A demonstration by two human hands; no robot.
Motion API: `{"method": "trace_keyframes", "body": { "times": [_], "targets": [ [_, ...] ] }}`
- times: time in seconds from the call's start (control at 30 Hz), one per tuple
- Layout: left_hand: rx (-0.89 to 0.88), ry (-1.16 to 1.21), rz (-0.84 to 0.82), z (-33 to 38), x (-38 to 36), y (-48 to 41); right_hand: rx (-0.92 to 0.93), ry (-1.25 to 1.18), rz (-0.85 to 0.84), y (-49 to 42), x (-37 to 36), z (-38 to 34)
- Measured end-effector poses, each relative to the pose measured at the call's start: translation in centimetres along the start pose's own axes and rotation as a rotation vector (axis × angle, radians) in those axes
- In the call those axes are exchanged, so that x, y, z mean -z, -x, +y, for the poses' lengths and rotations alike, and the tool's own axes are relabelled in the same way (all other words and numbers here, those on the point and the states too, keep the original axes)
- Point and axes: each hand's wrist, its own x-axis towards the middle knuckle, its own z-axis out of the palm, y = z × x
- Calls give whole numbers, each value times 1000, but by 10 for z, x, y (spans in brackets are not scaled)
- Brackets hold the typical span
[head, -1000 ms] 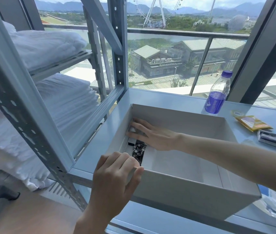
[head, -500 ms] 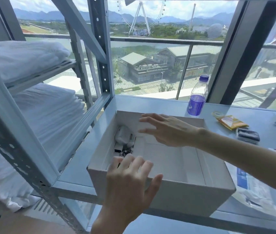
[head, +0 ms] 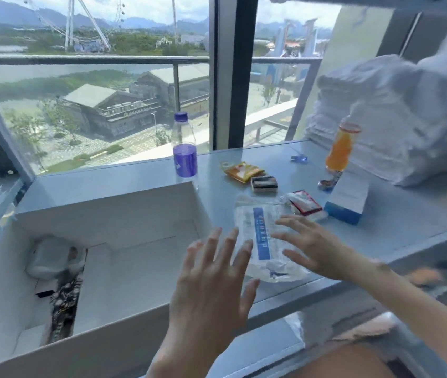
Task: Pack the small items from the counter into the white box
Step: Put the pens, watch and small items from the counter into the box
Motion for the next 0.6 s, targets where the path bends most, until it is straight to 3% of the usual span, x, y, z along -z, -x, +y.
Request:
{"method": "trace_keyframes", "body": {
  "times": [0.17, 0.47, 0.6],
  "targets": [
    [-29, 8, 38, 2, -10, 0, -105, -68, -350, 26, -27, 6],
    [6, 14, 48, 66, -53, -59, -16, -244, -337, 40, -22, 41],
    [104, 144, -220, 95, -101, -96, -33, -225, -267, 42, -24, 74]
  ]
}}
